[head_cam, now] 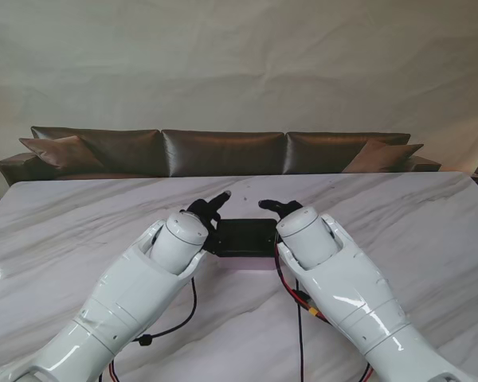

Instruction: Refill a tissue box and feed the first sheet

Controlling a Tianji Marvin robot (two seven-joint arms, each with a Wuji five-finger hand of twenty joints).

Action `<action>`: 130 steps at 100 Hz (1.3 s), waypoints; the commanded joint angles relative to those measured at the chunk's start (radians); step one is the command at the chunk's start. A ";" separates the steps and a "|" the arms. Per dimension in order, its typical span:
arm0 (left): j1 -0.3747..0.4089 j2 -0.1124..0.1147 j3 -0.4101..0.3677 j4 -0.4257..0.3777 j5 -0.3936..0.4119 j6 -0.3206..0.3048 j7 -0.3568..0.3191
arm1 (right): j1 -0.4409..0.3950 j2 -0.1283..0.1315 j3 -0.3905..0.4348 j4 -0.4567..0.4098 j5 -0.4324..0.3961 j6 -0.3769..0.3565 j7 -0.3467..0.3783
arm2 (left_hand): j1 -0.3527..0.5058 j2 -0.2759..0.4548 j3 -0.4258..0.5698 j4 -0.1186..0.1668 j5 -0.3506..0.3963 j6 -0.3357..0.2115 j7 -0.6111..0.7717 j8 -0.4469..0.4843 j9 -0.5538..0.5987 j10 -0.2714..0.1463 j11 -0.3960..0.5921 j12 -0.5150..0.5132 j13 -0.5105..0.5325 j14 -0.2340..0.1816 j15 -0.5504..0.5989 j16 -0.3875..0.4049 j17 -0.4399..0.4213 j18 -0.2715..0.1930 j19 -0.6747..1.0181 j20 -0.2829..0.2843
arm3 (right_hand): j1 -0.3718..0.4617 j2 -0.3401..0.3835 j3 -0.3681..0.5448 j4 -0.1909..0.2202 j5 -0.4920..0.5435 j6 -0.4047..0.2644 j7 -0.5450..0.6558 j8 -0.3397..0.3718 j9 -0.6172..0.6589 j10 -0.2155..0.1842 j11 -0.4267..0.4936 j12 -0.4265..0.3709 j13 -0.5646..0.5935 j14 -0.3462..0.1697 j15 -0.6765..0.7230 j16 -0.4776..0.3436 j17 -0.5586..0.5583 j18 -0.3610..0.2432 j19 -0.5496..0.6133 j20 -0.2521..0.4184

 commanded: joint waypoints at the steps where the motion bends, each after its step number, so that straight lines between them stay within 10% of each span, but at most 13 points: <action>1: 0.000 -0.020 0.005 -0.006 -0.008 -0.007 -0.024 | 0.005 -0.016 -0.004 -0.005 0.004 -0.006 0.019 | 0.006 0.022 -0.024 0.002 0.044 -0.032 0.073 0.020 0.026 -0.137 0.057 0.028 -0.002 0.015 0.016 0.003 0.025 -0.117 0.530 -0.002 | 0.002 0.007 -0.019 0.020 0.043 -0.089 0.064 0.029 0.036 -0.028 0.006 -0.004 0.032 -0.027 0.023 -0.008 0.022 -0.122 0.013 0.005; 130: -0.022 -0.026 0.016 0.047 -0.013 -0.036 -0.028 | 0.041 -0.027 -0.018 0.071 0.024 -0.026 0.018 | 0.003 0.022 -0.023 0.002 0.044 -0.036 0.074 0.021 0.029 -0.138 0.059 0.029 0.000 0.014 0.016 0.002 0.026 -0.118 0.533 0.000 | 0.006 0.008 -0.021 0.020 0.041 -0.090 0.063 0.030 0.033 -0.033 0.004 -0.005 0.028 -0.036 0.014 -0.010 0.012 -0.123 0.006 0.006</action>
